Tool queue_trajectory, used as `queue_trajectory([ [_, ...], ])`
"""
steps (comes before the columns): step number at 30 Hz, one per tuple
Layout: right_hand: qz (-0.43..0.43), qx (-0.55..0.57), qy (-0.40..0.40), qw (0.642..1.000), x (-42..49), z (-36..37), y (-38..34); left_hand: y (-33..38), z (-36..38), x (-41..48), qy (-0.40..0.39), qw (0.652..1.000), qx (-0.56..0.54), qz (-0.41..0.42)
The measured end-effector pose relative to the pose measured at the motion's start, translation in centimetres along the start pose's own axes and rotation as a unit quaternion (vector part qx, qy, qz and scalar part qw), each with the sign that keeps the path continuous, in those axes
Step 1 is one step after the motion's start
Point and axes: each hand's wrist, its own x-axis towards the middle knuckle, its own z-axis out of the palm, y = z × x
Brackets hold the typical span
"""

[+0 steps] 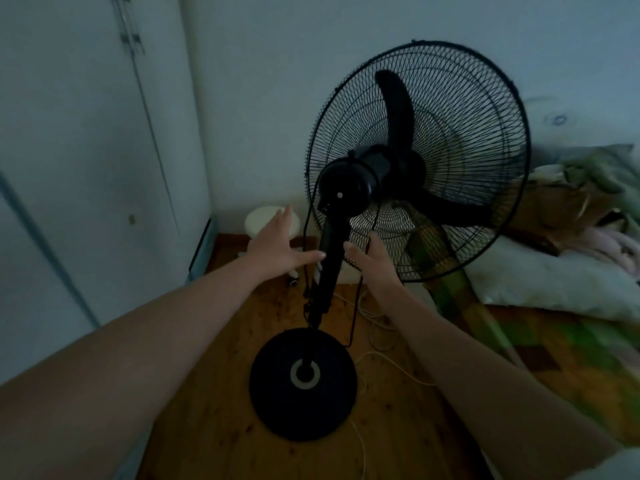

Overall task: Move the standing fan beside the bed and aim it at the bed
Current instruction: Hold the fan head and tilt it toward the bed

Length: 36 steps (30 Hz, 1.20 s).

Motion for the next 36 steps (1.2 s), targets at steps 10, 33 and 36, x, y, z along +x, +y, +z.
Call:
queue_trajectory([
  [10, -0.058, 0.019, 0.069, 0.996, -5.3, -3.8, -9.1, 7.4, -6.4, -3.4, 0.038, 0.997, -0.007, 0.061],
  [33, -0.129, 0.012, 0.107, 0.986, -2.6, -15.3, -18.2, 16.6, -9.2, 2.4, 0.054, 0.991, -0.033, 0.115],
  [36, -0.124, -0.025, 0.127, 0.984, -1.5, -17.9, -17.2, 17.2, -6.8, 4.2, 0.038, 0.993, -0.020, 0.108],
])
